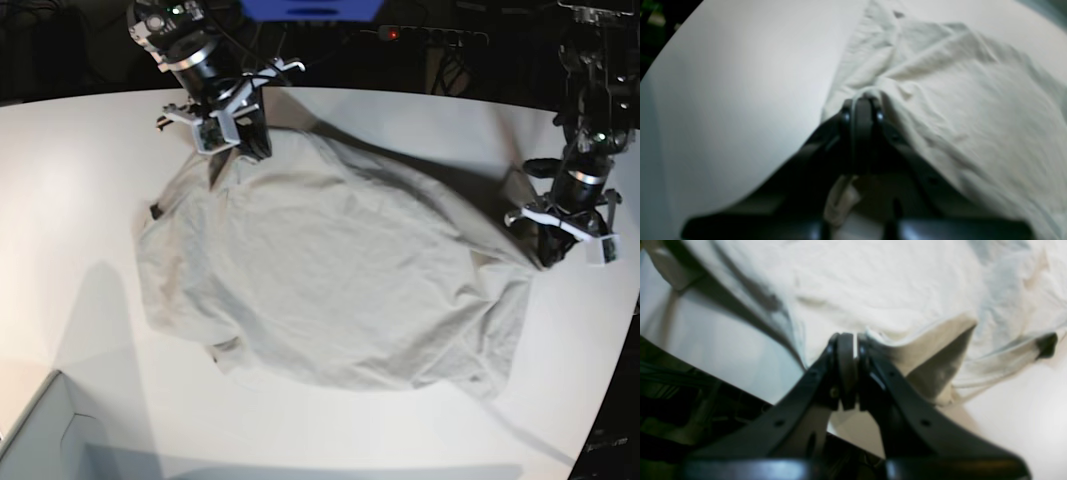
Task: Layout the t-shirt on the table in an organized manner, then fold the t-shirt properly
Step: 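Grasp the shirt's edge with the right gripper and pull it outward, then grasp the shirt's edge with the left gripper and pull it outward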
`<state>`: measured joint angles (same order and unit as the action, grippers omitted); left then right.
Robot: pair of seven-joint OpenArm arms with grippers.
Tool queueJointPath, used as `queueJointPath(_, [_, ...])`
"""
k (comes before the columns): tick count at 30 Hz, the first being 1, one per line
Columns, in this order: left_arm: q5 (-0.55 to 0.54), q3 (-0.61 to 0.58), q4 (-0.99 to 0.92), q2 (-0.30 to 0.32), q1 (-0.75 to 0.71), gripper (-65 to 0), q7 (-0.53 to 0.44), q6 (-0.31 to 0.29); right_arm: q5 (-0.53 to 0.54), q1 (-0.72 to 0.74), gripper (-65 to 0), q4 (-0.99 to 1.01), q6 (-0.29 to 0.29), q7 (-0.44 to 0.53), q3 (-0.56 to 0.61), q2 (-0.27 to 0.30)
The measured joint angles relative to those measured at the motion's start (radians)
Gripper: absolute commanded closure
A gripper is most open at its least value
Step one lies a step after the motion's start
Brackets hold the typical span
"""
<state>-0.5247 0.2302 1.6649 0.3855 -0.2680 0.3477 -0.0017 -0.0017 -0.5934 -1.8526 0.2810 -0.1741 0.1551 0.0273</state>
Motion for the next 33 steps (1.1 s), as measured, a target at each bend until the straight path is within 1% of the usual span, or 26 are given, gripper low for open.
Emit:
queueJointPath(3, [0.0, -0.049, 0.005, 0.058, 0.0, -0.1, -0.008, -0.001, 0.0, 0.01, 0.0, 0.037, 0.0, 0.01, -0.004, -0.022])
queueJointPath(4, [0.002, -0.063, 0.003, 0.063, 0.0, -0.2, -0.008, 0.002, 0.0, 0.013, 0.0, 0.043, 0.0, 0.014, -0.004, -0.024])
queueJointPath(8, [0.002, -0.132, -0.044, 0.053, 0.024, -0.5, 0.002, 0.001, -0.001, 0.012, 0.0, 0.048, 0.0, 0.014, -0.009, -0.021])
queueJointPath(11, [0.002, -0.21, -0.089, 0.051, 0.102, -0.6, -0.001, 0.005, -0.001, 0.014, 0.0, 0.049, 0.0, 0.019, -0.008, -0.022])
queueJointPath(12, [0.002, -0.234, -0.109, 0.051, 0.134, -1.0, -0.005, -0.005, -0.001, 0.014, 0.0, 0.049, 0.0, 0.017, -0.008, -0.021])
queueJointPath(13, [-0.002, -0.253, -0.14, 0.049, 0.167, -2.5, -0.008, -0.009, -0.001, 0.023, 0.0, 0.05, 0.0, 0.01, -0.008, -0.022])
queueJointPath(15, [-0.002, -0.285, -0.204, 0.05, 0.225, -9.3, -0.011, 0.0, -0.001, 0.042, 0.0, 0.05, 0.0, 0.007, -0.008, -0.022])
queueJointPath(19, [-0.005, -0.33, -0.262, 0.055, 0.263, -31.7, -0.003, 0.013, -0.001, 0.063, 0.0, 0.053, 0.0, 0.009, -0.008, -0.019])
queueJointPath(20, [-0.005, -0.336, -0.261, 0.053, 0.262, -35.7, -0.004, 0.009, -0.001, 0.069, 0.0, 0.053, 0.0, 0.01, -0.008, -0.019])
queueJointPath(22, [-0.008, -0.334, -0.232, 0.052, 0.25, -41.1, -0.001, 0.006, -0.001, 0.071, 0.0, 0.055, 0.0, 0.01, -0.008, -0.019])
queueJointPath(23, [-0.009, -0.33, -0.212, 0.052, 0.24, -42.3, -0.002, 0.007, -0.001, 0.072, 0.0, 0.057, 0.0, 0.009, -0.008, -0.019])
queueJointPath(26, [-0.005, -0.322, -0.111, 0.054, 0.192, -42.7, -0.008, 0.014, -0.001, 0.074, 0.0, 0.057, 0.0, 0.01, -0.009, -0.019])
queueJointPath(28, [-0.015, -0.277, -0.035, 0.048, 0.131, -42.7, -0.007, 0.001, -0.001, 0.071, 0.0, 0.058, 0.0, 0.007, -0.009, -0.019])
queueJointPath(30, [-0.009, -0.214, 0.03, 0.035, 0.061, -42.7, -0.009, 0.014, -0.001, 0.072, 0.0, 0.058, 0.0, 0.007, -0.008, -0.019])
queueJointPath(33, [-0.001, -0.105, 0.066, -0.022, -0.049, -42.7, -0.013, 0.011, -0.001, 0.072, 0.0, 0.058, 0.0, 0.006, -0.007, -0.018])
